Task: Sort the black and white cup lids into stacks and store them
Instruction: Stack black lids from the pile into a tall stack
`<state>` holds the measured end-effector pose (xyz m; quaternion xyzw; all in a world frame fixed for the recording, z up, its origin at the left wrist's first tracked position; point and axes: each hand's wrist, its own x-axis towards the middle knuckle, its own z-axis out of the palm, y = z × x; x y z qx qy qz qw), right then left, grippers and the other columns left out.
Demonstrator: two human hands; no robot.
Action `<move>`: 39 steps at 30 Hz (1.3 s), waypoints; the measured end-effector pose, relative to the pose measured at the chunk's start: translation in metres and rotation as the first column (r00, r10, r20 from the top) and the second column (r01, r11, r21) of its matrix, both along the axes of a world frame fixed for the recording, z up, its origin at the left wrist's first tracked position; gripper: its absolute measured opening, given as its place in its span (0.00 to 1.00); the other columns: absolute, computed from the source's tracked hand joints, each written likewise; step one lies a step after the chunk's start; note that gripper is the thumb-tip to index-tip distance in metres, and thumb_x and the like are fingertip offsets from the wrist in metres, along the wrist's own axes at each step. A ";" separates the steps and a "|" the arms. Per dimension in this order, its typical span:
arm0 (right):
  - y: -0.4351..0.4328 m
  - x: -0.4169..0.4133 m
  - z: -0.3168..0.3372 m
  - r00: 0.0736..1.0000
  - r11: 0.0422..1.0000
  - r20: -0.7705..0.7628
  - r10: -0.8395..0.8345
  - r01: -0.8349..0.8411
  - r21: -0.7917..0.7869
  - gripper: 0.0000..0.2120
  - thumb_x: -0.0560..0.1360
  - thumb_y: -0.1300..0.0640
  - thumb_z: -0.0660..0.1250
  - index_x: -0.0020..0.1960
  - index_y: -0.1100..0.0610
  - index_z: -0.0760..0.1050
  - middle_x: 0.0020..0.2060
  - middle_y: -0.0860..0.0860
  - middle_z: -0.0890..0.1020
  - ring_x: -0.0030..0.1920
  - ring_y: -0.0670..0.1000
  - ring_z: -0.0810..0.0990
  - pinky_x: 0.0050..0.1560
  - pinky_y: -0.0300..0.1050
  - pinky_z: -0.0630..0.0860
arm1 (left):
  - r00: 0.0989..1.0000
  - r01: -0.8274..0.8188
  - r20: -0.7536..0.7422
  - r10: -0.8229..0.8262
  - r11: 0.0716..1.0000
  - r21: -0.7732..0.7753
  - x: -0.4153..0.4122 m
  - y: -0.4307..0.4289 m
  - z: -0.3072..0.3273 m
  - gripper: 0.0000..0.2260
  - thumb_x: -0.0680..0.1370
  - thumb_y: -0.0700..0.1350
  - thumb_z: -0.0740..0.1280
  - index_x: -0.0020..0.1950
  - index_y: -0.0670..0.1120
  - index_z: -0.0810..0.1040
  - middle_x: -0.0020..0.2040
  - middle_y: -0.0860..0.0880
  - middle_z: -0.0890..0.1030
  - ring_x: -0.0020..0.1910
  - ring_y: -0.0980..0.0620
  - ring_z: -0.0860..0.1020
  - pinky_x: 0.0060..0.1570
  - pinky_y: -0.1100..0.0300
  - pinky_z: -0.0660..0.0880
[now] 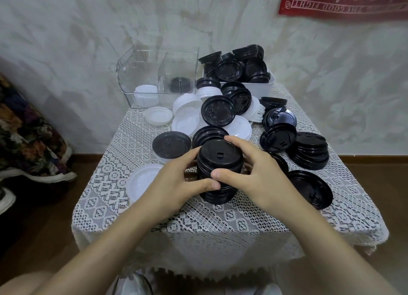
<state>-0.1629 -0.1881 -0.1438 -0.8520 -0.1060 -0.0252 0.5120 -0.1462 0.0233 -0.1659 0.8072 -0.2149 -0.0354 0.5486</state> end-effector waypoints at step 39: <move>-0.011 -0.003 -0.007 0.993 0.987 -0.032 0.111 -0.107 0.117 0.39 0.68 0.41 0.78 0.76 0.36 0.67 0.68 0.37 0.78 0.71 0.42 0.74 0.75 0.56 0.69 | 0.998 0.025 -0.058 -0.030 0.997 -0.078 -0.007 0.003 0.020 0.27 0.78 0.47 0.71 0.76 0.60 0.68 0.68 0.64 0.78 0.71 0.62 0.74 0.69 0.58 0.72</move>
